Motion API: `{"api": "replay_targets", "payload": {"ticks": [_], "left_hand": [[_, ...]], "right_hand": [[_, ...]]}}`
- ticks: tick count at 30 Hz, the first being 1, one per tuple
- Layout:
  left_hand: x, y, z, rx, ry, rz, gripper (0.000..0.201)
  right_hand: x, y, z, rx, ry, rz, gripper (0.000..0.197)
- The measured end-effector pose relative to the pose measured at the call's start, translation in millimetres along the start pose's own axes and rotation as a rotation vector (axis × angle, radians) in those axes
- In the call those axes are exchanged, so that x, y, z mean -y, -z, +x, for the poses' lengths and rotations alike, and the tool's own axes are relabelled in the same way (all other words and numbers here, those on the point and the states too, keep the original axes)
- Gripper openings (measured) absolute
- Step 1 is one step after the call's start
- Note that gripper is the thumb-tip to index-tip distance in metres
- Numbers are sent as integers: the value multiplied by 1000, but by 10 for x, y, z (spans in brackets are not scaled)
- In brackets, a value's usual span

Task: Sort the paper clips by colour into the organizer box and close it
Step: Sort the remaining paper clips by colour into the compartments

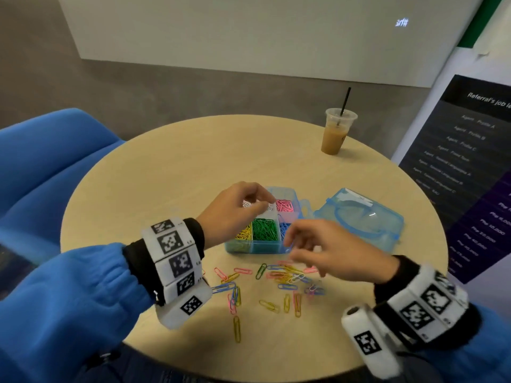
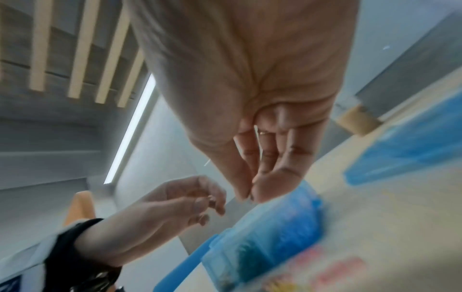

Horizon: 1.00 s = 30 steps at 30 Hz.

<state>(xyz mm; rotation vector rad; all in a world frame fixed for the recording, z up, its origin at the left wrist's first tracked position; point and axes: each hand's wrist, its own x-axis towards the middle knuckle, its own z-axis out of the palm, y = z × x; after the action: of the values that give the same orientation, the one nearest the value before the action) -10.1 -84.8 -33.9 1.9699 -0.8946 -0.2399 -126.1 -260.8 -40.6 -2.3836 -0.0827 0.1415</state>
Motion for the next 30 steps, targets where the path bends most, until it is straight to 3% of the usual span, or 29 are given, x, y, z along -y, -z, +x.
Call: {"api": "replay_targets", "payload": {"ticks": [2,5,7,12,15,19,22,26,30], "left_hand": [[-6,-66,-53,128,-123,134,15],[-40,-242,-94,450,-182,352,13],[-61,-373,-99,532,-195,519,15],[-159,-632,-68,443,-224,838,18],[-187,-753,-58,495,-219,907,21],[-181,-807,-51,528,-177,890,17],[-169,-775,-62,541,-171,878,12],[-116,-701,-114,539,-196,861,8],[-50,-595,-146,538,-176,758,8]], "right_hand": [[-115,120,-141,-107,-69,116,8],[-302,108,-334,-137,-143,94,5],[-402,56,-427,-149,-182,116,10],[-512,-65,-506,-193,-232,269,14],[-509,-62,-479,-129,-175,73,25],[-424,-17,-385,15,-48,-238,6],[-401,-36,-314,135,2,-386,11],[-435,-48,-254,214,-18,-379,13],[-476,-35,-251,222,-32,-374,2]]}}
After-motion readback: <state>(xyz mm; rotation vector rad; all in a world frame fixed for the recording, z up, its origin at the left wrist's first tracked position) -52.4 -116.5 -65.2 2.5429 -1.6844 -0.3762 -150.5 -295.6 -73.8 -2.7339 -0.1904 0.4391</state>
